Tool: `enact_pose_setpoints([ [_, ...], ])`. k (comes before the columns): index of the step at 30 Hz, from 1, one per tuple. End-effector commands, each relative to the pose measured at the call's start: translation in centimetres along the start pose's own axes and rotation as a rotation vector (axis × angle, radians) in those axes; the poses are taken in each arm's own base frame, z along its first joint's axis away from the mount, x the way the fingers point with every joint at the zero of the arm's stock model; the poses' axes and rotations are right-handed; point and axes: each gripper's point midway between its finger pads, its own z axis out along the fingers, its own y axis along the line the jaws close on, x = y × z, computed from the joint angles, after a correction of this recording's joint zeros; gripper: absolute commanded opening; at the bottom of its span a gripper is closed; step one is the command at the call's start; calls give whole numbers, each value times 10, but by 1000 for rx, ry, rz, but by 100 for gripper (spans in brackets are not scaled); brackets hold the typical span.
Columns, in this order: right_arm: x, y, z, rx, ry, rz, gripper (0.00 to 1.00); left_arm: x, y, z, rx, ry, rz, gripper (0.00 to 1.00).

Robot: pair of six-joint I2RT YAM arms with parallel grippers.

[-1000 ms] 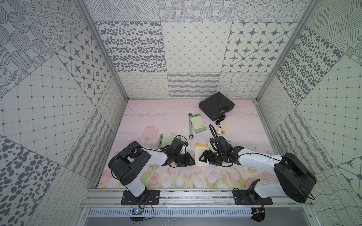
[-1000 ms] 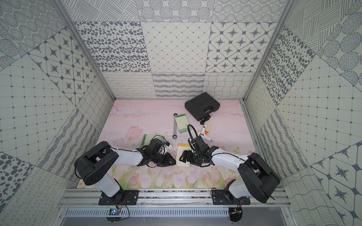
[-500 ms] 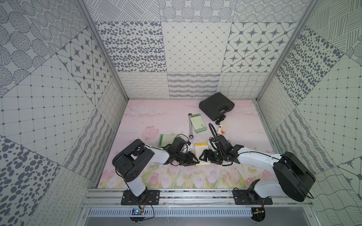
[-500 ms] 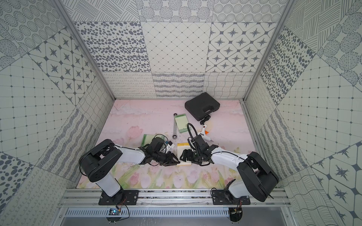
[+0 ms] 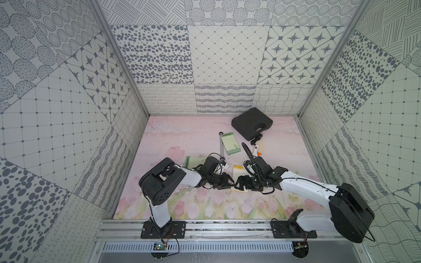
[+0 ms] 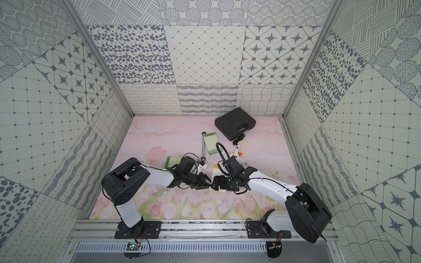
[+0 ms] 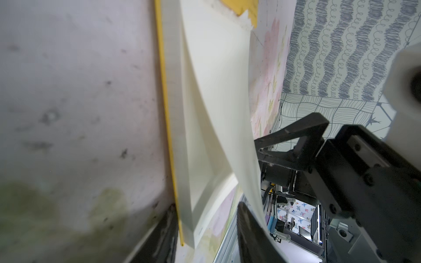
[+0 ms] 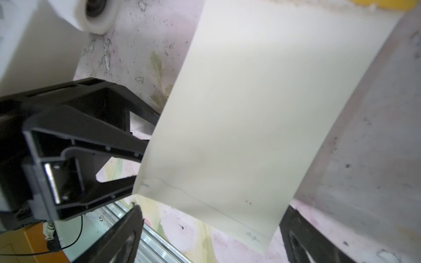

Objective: Tear off pages from different memo pads
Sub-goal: Tear off the paper from the memo pad.

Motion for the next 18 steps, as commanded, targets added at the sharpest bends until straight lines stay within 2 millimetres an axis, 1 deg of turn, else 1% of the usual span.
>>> enact_pose_setpoints([
  [1,-10,5,-12,-1,-34,-52,96,-7,26,5,-118,-24,-58,45],
  [6,-15,-1,-24,53,-66,-99,96,-13,22,10,-110,-21,-57,45],
  [12,-28,-12,-48,174,-139,-182,95,-17,18,12,-110,-15,-59,46],
  [16,-30,-19,-47,240,-117,-234,92,-22,12,12,-99,-20,-50,46],
  [18,-31,-19,-46,269,-106,-263,91,-23,10,12,-99,-22,-45,46],
])
